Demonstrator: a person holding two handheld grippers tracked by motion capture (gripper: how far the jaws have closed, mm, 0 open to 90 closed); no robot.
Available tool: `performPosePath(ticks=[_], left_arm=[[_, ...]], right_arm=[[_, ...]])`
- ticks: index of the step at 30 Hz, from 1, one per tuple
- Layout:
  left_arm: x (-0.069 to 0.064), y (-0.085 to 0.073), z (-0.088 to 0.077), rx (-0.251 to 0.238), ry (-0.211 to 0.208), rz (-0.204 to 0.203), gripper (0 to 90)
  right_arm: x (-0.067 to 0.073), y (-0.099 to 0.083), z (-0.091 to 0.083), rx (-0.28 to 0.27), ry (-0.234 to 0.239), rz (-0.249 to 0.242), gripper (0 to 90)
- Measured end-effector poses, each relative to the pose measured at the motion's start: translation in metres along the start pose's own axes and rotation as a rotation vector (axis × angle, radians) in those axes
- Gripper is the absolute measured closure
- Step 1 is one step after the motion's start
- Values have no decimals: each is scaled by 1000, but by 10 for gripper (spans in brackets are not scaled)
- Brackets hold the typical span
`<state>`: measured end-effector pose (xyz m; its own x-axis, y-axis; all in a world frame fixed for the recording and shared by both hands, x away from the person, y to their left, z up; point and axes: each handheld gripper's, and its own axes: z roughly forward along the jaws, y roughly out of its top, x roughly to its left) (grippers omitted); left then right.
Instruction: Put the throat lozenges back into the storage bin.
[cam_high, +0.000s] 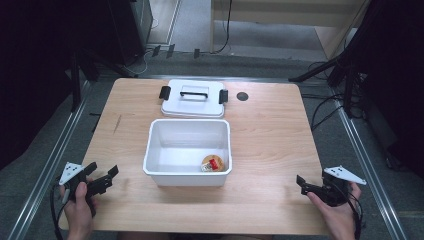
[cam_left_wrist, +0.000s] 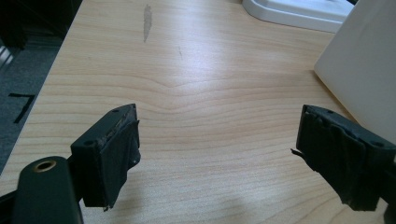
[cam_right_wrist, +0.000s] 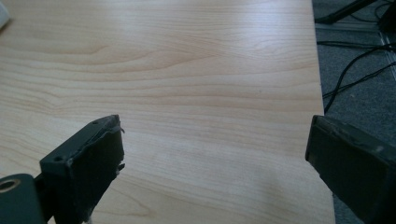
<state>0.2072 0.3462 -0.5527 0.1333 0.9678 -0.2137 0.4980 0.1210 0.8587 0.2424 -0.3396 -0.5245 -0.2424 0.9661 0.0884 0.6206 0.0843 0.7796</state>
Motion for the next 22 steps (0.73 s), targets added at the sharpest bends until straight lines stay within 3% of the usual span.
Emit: performPosePath(ticks=[4,9,12,16,22], left_arm=[[0,0,0,-1,-1,1,140],[0,0,0,-1,0,3,140],[-1,0,0,-2,1,8,140],[-1,0,0,0,1,9,140],[-1,0,0,1,5,9,140]], right_arm=[[-7,-14,-3,-59,-17,55,48],[-13,-31,-6,-84,-28,94,52],[-18,-36,-13,-137,-23,150,65],[-22,-39,-17,-166,-16,189,67],[-21,-38,-16,-168,-27,189,112]])
